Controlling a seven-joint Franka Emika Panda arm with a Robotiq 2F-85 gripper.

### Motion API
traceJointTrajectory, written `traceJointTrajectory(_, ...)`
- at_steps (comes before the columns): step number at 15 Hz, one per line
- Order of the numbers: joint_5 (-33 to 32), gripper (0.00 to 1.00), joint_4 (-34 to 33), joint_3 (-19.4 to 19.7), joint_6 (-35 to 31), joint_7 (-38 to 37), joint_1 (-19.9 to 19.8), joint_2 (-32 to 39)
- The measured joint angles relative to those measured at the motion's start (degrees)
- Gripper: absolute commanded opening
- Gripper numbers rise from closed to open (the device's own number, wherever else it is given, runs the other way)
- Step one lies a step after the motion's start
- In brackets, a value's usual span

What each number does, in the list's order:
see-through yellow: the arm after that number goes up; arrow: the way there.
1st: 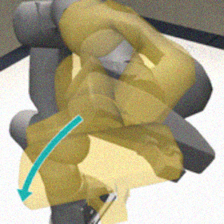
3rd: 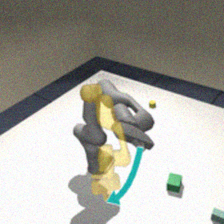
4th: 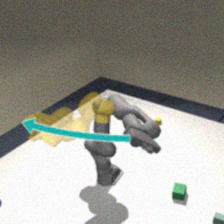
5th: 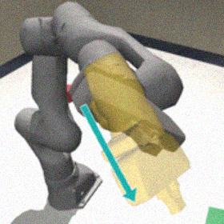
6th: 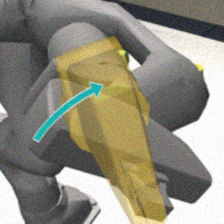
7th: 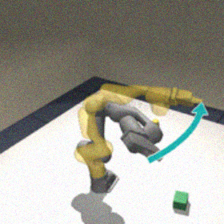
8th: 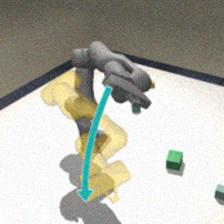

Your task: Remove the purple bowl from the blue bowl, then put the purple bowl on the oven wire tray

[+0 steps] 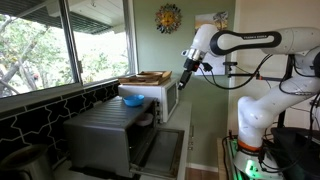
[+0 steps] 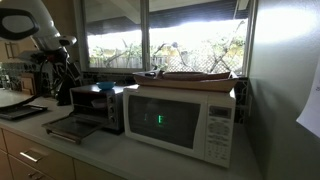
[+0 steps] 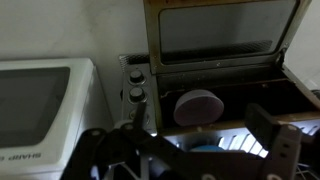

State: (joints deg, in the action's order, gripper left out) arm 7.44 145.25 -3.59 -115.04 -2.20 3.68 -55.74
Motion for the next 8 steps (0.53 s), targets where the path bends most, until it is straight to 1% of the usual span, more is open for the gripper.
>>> traceJointTrajectory(3,-0.97,1.0,-2.72,1.12,0.58,7.95,0.97,-1.85)
traceJointTrajectory(4,-0.97,1.0,-3.26,1.56,-0.14,10.41,1.64,-1.99)
traceJointTrajectory(6,-0.97,1.0,-3.75,2.12,-0.87,12.53,2.77,-1.9)
traceJointTrajectory(8,-0.97,1.0,-3.77,2.22,-1.0,12.91,3.19,-1.8)
